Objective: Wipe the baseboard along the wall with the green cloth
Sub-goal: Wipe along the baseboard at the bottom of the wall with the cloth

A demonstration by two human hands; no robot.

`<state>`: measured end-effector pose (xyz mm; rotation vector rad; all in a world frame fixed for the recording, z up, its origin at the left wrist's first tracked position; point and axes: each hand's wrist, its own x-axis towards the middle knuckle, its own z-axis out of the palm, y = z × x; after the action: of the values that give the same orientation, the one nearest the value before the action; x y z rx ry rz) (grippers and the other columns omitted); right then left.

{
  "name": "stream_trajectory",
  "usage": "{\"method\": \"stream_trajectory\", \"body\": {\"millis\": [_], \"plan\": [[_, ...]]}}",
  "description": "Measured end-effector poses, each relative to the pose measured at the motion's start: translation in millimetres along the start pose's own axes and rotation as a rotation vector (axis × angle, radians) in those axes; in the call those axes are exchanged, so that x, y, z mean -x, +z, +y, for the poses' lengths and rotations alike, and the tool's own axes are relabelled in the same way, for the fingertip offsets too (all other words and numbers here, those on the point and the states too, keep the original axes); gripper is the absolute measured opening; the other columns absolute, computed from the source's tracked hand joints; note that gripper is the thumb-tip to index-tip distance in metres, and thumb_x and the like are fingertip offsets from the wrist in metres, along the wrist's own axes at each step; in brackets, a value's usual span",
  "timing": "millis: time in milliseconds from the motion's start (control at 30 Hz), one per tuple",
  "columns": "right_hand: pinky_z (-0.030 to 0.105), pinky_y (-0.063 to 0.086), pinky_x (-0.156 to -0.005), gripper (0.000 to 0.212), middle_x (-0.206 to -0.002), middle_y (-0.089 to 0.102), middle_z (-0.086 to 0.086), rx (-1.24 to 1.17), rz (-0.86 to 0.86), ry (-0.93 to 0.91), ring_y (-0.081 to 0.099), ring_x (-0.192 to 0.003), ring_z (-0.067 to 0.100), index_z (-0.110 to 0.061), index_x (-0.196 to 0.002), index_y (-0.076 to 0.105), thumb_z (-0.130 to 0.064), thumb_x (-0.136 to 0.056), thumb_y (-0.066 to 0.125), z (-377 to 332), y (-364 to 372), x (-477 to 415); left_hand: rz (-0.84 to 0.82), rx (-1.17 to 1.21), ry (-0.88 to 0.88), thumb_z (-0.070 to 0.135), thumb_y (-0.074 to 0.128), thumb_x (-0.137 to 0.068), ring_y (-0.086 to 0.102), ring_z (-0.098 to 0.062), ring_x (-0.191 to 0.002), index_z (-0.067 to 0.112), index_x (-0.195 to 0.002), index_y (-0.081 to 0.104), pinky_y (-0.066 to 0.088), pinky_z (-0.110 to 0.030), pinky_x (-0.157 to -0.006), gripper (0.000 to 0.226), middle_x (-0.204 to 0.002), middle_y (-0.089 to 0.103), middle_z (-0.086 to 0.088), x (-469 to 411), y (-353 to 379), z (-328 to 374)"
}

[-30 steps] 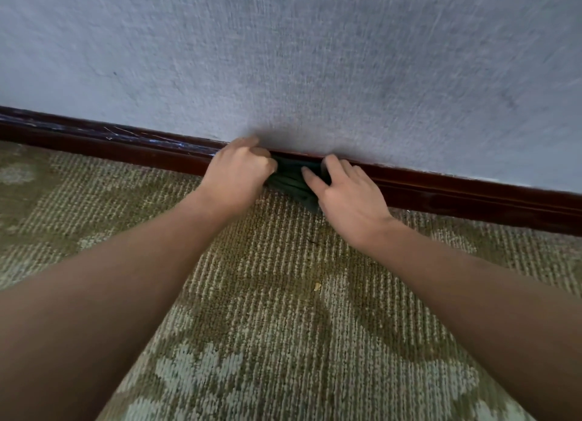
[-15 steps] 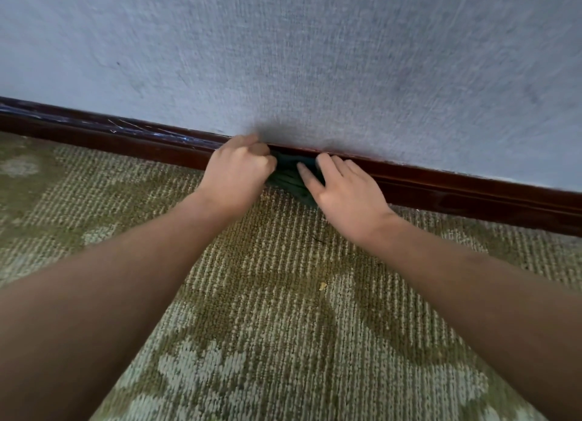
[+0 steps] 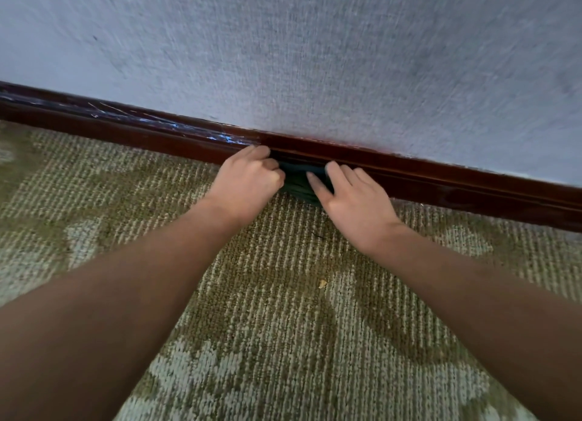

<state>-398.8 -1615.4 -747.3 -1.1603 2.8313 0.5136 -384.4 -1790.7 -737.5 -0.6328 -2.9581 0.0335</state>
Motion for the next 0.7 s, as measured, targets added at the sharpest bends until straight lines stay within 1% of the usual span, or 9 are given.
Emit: {"method": "stream_trajectory", "body": {"millis": [67,167,200,233,300,367,533,633,700], "plan": [[0.033,0.034,-0.094,0.072,-0.123,0.034,0.014,-0.017,-0.021,0.009,0.041,-0.111,0.026,-0.003,-0.144,0.018,0.001,-0.083,0.055,-3,1,-3,-0.014,-0.011,-0.026,-0.007,0.066,-0.066,0.063,-0.030,-0.080,0.000,-0.076,0.074,0.051,-0.033,-0.077,0.014,-0.072,0.071,-0.013,-1,1,1],[0.033,0.034,-0.093,0.073,-0.120,0.033,0.014,-0.054,-0.011,0.011,0.041,-0.109,0.026,-0.004,-0.144,0.018,0.002,-0.082,0.056,-2,0,-3,-0.110,0.019,-0.081,-0.004,0.057,-0.078,0.057,-0.031,-0.097,0.000,-0.095,0.071,0.043,-0.036,-0.090,0.023,-0.090,0.071,-0.014,0,0,0],[0.033,0.034,-0.093,0.073,-0.120,0.033,0.014,-0.071,-0.012,0.013,0.040,-0.109,0.026,-0.004,-0.144,0.018,0.003,-0.082,0.056,-2,-1,-2,-0.121,0.037,-0.093,-0.004,0.056,-0.079,0.056,-0.031,-0.100,-0.001,-0.097,0.070,0.041,-0.037,-0.091,0.024,-0.093,0.070,-0.015,1,0,1],[0.033,0.033,-0.093,0.073,-0.119,0.033,0.014,-0.085,-0.014,0.014,0.040,-0.109,0.026,-0.005,-0.144,0.017,0.004,-0.082,0.055,-1,-1,-1,-0.102,0.044,-0.088,-0.006,0.058,-0.076,0.057,-0.032,-0.097,-0.002,-0.094,0.071,0.044,-0.038,-0.089,0.022,-0.090,0.070,-0.016,2,-2,1],[0.033,0.033,-0.092,0.072,-0.119,0.033,0.014,-0.103,-0.004,0.016,0.038,-0.108,0.026,-0.005,-0.145,0.016,0.005,-0.083,0.052,1,-2,5,-0.029,0.015,-0.043,-0.011,0.068,-0.064,0.063,-0.032,-0.084,-0.005,-0.080,0.072,0.052,-0.036,-0.079,0.018,-0.075,0.071,-0.017,5,-9,4],[0.033,0.032,-0.093,0.070,-0.120,0.033,0.015,-0.117,0.023,0.026,0.037,-0.109,0.027,-0.005,-0.145,0.016,0.005,-0.084,0.050,5,-6,9,0.029,-0.001,0.006,-0.012,0.069,-0.058,0.065,-0.031,-0.073,-0.004,-0.072,0.072,0.055,-0.035,-0.071,0.017,-0.067,0.069,-0.015,5,-17,5],[0.034,0.031,-0.097,0.069,-0.125,0.031,0.017,-0.111,0.072,0.048,0.035,-0.114,0.028,-0.007,-0.145,0.016,0.000,-0.086,0.052,12,-16,10,0.081,-0.047,0.041,-0.014,0.071,-0.060,0.065,-0.032,-0.073,-0.005,-0.075,0.072,0.055,-0.038,-0.071,0.018,-0.072,0.071,-0.017,2,-29,2],[0.036,0.029,-0.100,0.066,-0.130,0.031,0.019,-0.120,0.125,0.066,0.035,-0.119,0.031,-0.006,-0.144,0.020,0.000,-0.087,0.051,9,-24,2,0.085,-0.057,-0.008,-0.012,0.073,-0.061,0.063,-0.032,-0.073,-0.004,-0.079,0.072,0.053,-0.040,-0.070,0.019,-0.074,0.071,-0.017,3,-34,-6],[0.037,0.029,-0.102,0.063,-0.132,0.032,0.020,-0.137,0.145,0.060,0.035,-0.121,0.032,-0.005,-0.142,0.025,0.000,-0.086,0.052,5,-28,-7,0.045,-0.079,-0.052,-0.011,0.072,-0.063,0.060,-0.033,-0.076,-0.005,-0.081,0.072,0.052,-0.042,-0.071,0.019,-0.075,0.071,-0.018,2,-35,-12]]}}
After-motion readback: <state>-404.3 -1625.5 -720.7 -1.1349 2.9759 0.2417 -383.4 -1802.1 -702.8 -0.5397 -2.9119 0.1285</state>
